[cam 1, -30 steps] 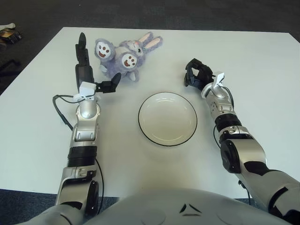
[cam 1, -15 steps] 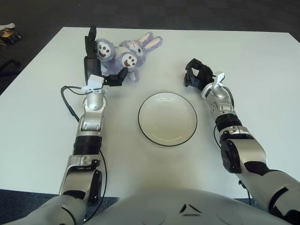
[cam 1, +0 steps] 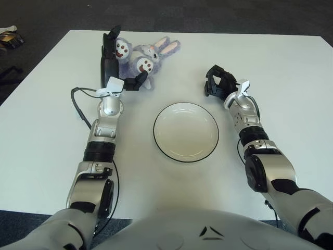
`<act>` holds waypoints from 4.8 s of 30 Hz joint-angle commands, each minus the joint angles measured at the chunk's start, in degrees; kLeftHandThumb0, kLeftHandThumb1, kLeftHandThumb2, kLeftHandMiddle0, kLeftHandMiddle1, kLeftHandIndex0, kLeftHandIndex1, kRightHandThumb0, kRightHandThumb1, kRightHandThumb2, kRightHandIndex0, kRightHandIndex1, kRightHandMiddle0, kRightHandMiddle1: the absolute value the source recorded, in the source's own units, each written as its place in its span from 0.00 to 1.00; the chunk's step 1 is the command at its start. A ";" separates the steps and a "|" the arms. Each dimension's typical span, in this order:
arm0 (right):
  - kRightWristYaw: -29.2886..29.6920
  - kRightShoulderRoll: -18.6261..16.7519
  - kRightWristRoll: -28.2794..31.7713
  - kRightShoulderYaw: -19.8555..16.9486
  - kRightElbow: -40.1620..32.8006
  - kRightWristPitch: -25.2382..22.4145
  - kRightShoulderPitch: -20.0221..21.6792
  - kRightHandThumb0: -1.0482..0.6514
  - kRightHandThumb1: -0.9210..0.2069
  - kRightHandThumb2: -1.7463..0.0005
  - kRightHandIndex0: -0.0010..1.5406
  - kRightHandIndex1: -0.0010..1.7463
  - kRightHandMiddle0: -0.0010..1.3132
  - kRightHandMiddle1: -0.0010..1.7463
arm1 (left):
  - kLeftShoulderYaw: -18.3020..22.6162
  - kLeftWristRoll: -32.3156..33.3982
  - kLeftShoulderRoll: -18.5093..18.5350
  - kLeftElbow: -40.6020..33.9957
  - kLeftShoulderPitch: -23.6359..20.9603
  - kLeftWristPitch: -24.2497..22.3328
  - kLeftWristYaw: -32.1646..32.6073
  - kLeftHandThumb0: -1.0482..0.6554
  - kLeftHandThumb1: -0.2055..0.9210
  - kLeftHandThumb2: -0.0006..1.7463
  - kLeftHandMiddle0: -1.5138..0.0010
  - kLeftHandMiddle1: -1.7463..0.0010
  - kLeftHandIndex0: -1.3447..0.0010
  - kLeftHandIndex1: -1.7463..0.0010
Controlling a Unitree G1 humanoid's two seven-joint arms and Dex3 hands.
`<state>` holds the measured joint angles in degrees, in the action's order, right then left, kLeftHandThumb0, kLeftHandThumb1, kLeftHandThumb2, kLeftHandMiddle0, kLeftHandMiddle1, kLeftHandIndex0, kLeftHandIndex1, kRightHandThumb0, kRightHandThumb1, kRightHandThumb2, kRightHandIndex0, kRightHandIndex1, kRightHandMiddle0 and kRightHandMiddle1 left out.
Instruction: Put the doll into the plate.
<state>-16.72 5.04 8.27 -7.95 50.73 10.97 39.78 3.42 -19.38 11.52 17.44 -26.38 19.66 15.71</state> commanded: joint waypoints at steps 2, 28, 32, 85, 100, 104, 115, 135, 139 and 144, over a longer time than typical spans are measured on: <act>0.44 -0.23 0.22 -0.20 0.65 -1.87 -1.37 0.35 0.44 0.32 0.70 1.00 0.40 1.00 | -0.87 -2.60 2.35 3.32 -3.08 -0.09 1.52 0.34 0.29 0.63 1.00 0.51 1.00 0.39; 0.50 -0.29 0.15 0.06 -0.77 -2.13 -2.01 0.35 0.46 0.31 0.70 1.00 0.41 1.00 | -3.89 -9.97 5.44 9.56 -7.06 -3.99 9.74 0.73 0.36 0.72 0.70 0.08 0.84 0.00; 0.44 -0.27 0.10 0.11 -0.86 -2.07 -2.07 0.35 0.45 0.31 0.70 1.00 0.41 1.00 | -4.34 -10.30 5.65 10.11 -7.28 -3.92 10.83 0.84 0.50 0.65 0.61 0.08 0.76 0.00; 0.67 0.00 -0.08 0.69 -2.07 -3.09 -2.53 0.36 0.41 0.35 0.66 1.00 0.38 1.00 | -3.64 -1.70 1.36 -2.17 -0.34 -6.64 8.54 0.96 0.23 0.93 0.45 0.00 0.17 0.00; 0.94 0.12 -0.18 0.59 -1.71 -2.80 -2.30 0.36 0.40 0.35 0.66 1.00 0.38 1.00 | -3.41 0.53 1.20 -9.23 3.73 -1.31 4.10 0.95 0.26 0.92 0.47 0.00 0.20 0.00; 1.13 0.12 -0.26 0.61 -1.64 -2.75 -2.27 0.36 0.40 0.35 0.66 1.00 0.38 1.00 | -3.19 1.72 0.93 -10.44 4.34 -0.06 2.50 0.95 0.27 0.91 0.47 0.00 0.20 0.00; 1.15 0.05 -0.33 0.68 -1.62 -2.72 -2.29 0.36 0.40 0.36 0.66 1.00 0.37 1.00 | -2.73 6.27 0.02 -11.22 5.14 5.06 -1.45 0.94 0.28 0.90 0.48 0.00 0.21 0.00; 1.94 -0.22 0.25 0.02 -1.75 -3.24 -1.80 0.36 0.42 0.33 0.67 1.00 0.39 1.00 | -2.82 5.79 0.69 -6.55 4.09 14.44 -4.19 0.95 0.25 0.92 0.47 0.00 0.21 0.00; 2.29 -0.28 0.25 -0.01 -2.04 -3.59 -1.35 0.36 0.43 0.33 0.67 1.00 0.39 1.00 | -2.70 5.87 0.68 -5.68 3.75 14.73 -4.61 0.95 0.25 0.92 0.47 0.00 0.21 0.00; 2.79 -0.31 -0.44 0.73 -3.57 -3.46 -0.44 0.36 0.42 0.34 0.65 1.00 0.39 1.00 | -2.41 6.04 0.40 -4.58 3.20 15.19 -4.48 0.95 0.25 0.92 0.47 0.00 0.21 0.00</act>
<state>-14.56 4.90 8.13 -7.38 47.87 8.52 39.13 0.45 -13.46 11.80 11.95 -22.07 34.05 11.43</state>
